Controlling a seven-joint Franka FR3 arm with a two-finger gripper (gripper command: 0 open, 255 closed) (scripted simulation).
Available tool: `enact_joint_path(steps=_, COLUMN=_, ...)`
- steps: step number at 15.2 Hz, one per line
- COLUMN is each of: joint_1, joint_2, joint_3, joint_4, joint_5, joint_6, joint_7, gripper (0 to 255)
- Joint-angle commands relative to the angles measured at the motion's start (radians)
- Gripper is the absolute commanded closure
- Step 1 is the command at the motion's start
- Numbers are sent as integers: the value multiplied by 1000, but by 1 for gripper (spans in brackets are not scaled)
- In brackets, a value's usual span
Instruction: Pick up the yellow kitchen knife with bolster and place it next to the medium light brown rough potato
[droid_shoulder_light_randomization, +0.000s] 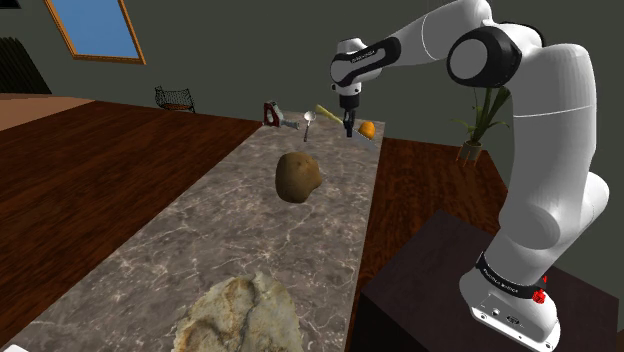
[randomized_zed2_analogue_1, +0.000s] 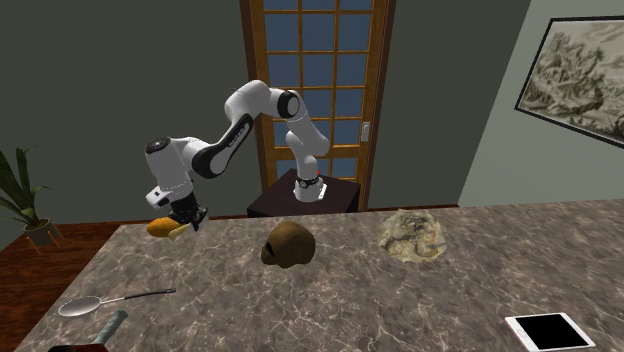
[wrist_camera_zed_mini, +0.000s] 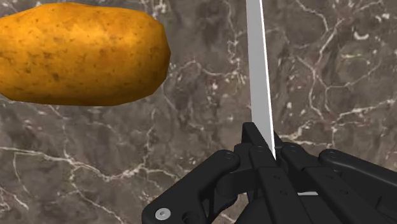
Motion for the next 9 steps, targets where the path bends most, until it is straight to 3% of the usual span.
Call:
enact_joint_path(steps=1, joint_1=0, joint_2=6, joint_3=0, joint_4=-19, joint_5=-1, joint_6=24, joint_7=2, gripper=255)
enact_joint_path(steps=9, joint_1=0, joint_2=33, joint_3=-1, joint_4=-56, joint_5=-3, joint_6=88, joint_7=5, gripper=255)
